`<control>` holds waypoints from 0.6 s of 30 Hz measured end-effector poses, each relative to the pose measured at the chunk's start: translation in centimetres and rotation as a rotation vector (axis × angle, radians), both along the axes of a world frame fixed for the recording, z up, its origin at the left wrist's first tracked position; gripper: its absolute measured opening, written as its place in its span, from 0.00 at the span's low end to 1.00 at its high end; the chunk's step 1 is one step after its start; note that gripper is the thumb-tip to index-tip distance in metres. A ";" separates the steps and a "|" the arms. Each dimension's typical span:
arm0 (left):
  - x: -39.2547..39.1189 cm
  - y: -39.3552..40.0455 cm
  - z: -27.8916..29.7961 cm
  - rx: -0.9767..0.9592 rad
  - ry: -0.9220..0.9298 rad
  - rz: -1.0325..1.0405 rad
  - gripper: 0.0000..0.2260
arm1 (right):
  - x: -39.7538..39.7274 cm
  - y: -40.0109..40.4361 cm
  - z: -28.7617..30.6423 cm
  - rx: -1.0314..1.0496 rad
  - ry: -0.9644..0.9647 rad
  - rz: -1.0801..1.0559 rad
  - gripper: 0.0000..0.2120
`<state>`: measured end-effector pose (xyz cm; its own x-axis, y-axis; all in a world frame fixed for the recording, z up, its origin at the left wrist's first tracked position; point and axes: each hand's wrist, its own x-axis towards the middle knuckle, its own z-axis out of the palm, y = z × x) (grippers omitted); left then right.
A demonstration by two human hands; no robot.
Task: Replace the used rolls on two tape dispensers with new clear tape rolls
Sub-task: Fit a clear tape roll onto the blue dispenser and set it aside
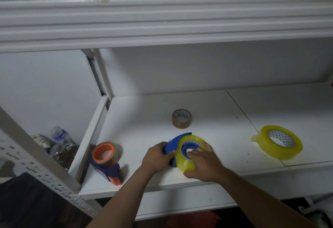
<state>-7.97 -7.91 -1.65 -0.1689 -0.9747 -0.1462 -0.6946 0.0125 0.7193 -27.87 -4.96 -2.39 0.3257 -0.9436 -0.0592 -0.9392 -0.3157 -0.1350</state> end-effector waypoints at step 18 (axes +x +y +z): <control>0.5 -2.5 1.4 0.222 0.083 -0.210 0.17 | 0.0 -0.2 0.0 -0.011 0.019 0.036 0.27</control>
